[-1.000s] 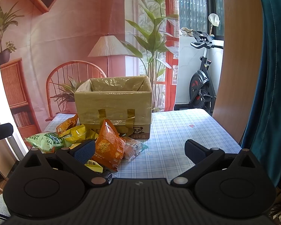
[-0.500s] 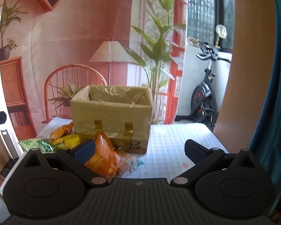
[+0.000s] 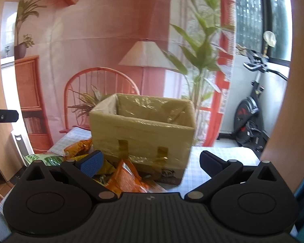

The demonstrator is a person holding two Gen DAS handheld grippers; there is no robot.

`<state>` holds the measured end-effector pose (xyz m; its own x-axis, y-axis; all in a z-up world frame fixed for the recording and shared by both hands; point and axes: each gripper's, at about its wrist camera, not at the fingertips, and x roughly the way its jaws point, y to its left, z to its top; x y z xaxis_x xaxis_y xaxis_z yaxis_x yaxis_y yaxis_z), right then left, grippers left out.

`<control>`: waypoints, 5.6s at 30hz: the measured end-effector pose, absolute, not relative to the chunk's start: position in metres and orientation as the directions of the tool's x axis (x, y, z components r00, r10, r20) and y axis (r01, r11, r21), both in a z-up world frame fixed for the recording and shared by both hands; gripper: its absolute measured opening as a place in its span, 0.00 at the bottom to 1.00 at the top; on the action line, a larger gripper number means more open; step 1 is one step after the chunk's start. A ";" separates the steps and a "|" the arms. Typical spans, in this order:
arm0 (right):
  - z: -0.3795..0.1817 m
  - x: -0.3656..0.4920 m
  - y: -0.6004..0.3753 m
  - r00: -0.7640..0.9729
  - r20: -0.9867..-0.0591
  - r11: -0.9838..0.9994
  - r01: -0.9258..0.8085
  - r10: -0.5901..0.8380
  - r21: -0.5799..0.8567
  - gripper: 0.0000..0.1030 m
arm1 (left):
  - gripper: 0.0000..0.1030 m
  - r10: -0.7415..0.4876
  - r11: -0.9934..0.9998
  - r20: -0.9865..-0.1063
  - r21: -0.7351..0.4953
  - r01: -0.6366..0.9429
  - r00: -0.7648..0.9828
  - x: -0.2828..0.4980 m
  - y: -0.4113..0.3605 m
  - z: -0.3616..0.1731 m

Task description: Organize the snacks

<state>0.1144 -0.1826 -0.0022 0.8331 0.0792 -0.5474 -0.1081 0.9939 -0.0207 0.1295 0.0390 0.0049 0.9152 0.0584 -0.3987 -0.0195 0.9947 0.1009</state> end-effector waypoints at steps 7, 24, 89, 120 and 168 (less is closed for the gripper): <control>-0.016 0.142 -0.171 0.828 -0.539 0.986 -0.166 0.152 0.022 0.99 | 0.93 0.045 0.994 -0.426 0.110 0.002 0.904 0.144 0.042 -0.004; -0.103 0.183 -0.182 0.720 -0.675 0.985 -0.158 0.162 0.068 0.86 | 0.85 -0.051 0.998 -0.587 0.006 0.067 0.808 0.200 0.035 -0.057; -0.189 0.228 -0.187 0.514 -0.726 0.889 -0.290 0.458 0.355 0.65 | 0.53 -0.305 0.937 -0.802 -0.156 0.313 0.513 0.292 -0.034 -0.159; -0.206 0.254 -0.205 0.472 -0.630 0.781 -0.264 0.616 0.566 0.58 | 0.31 -0.343 0.931 -0.789 -0.211 0.299 0.510 0.294 -0.018 -0.160; -0.047 0.400 -0.247 0.689 -0.629 0.933 -0.288 0.360 0.218 0.47 | 0.32 -0.465 0.885 -0.633 -0.338 0.319 0.619 0.439 -0.083 -0.048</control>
<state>0.4003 -0.2467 -0.0473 0.6888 0.3597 -0.6294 -0.2876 0.9325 0.2182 0.4386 -0.0830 -0.0477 0.6188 -0.4651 -0.6330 0.3192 0.8852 -0.3384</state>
